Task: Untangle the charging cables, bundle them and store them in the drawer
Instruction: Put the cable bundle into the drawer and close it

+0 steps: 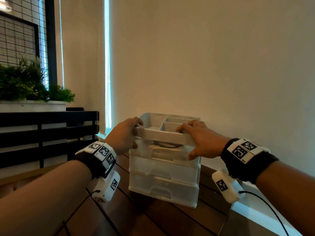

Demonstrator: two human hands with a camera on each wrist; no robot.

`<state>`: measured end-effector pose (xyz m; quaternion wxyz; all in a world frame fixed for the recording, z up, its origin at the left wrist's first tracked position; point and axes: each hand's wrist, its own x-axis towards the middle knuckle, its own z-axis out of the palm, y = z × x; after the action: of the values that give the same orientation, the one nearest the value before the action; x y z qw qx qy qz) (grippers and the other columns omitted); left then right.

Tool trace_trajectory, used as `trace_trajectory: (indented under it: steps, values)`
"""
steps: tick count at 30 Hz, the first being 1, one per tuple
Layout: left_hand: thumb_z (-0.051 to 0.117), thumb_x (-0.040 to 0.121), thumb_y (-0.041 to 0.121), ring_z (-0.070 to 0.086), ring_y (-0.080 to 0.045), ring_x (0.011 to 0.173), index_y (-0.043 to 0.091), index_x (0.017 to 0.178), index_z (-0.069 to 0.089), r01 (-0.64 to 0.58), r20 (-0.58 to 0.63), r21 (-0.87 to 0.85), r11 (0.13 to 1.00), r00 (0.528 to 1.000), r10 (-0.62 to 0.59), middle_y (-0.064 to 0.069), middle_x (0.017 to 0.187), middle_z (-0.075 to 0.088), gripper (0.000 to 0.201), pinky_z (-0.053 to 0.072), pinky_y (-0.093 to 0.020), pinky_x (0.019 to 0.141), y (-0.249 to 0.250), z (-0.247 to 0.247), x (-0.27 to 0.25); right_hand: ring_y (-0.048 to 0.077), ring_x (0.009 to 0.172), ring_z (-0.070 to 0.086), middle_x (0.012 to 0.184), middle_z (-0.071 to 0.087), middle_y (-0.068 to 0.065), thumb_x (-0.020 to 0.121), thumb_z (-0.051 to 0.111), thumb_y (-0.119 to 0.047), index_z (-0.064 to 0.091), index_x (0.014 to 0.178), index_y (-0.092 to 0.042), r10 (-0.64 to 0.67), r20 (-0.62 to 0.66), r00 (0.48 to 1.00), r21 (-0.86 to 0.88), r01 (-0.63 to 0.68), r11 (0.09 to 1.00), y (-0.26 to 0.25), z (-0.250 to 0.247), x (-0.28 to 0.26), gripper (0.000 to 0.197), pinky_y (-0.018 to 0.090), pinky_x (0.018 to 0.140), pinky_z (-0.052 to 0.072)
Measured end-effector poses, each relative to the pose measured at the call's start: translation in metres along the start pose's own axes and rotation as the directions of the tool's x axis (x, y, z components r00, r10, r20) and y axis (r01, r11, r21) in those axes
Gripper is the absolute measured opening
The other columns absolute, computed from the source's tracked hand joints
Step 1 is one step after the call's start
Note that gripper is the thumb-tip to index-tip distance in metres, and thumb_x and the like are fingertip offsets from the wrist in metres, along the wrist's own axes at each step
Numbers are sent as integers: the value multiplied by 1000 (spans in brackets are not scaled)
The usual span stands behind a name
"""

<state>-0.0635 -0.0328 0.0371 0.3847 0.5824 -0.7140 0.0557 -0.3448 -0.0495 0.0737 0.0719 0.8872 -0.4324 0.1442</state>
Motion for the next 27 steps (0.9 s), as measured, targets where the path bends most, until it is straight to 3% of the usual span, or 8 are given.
trace_trajectory:
  steps: [5,9,12,14,16,18,20,27]
  values:
    - [89,55,0,67,-15,81,25,107,52,142,-229,-372,917,944,-239,-1,107,56,68,57,-30,65,-10,13,-18,21,129,25,136,30,-1,69,78,-49,31,137,-45,-2,54,999,39,0,999,3,-3,1,83,47,110,31]
    - [90,59,9,67,-20,78,22,104,54,273,-137,-426,863,923,-360,-5,86,65,59,58,-39,73,-13,20,-23,20,131,24,140,29,-2,69,80,-45,32,138,-43,-2,64,998,100,-5,995,2,-5,0,84,45,112,29]
    - [87,67,12,68,-23,81,19,107,56,323,-108,-521,790,893,-436,-9,87,67,51,59,-40,73,-19,20,-25,23,140,23,150,24,-1,65,83,-43,27,142,-40,93,-135,986,286,-51,957,4,0,-9,95,45,114,27]
    - [80,77,11,69,-25,84,14,108,60,349,-35,-602,718,887,-460,-13,91,68,37,59,-37,68,-19,19,-25,23,129,36,140,33,3,64,85,-41,34,138,-33,311,-332,890,402,-165,901,4,5,-18,90,40,108,35]
    - [73,85,14,69,-21,82,8,104,63,366,13,-661,655,878,-478,-14,93,69,23,57,-29,57,-15,19,-24,19,107,50,120,45,2,68,83,-40,45,123,-22,514,-258,818,594,-285,752,2,7,-26,69,35,90,47]
    - [68,89,25,70,-20,79,7,97,65,391,41,-705,591,855,-517,-12,92,71,20,54,-28,52,-12,19,-22,18,87,61,100,60,2,77,76,-42,54,100,-15,555,-65,830,703,-357,616,-3,8,-30,41,33,70,56]
    - [68,88,35,69,-24,79,4,91,67,432,85,-741,514,819,-567,-12,88,71,32,55,-32,56,-13,20,-17,20,76,67,88,66,7,80,72,-46,58,88,-14,552,-32,834,693,-379,614,-4,7,-29,36,33,61,59]
    - [76,82,27,62,-28,71,6,73,58,455,113,-771,446,787,-607,-13,72,60,29,59,-53,71,-9,17,-11,24,57,70,72,69,13,80,71,-47,61,87,-8,587,-33,809,649,-429,628,-10,3,-27,41,33,52,59]
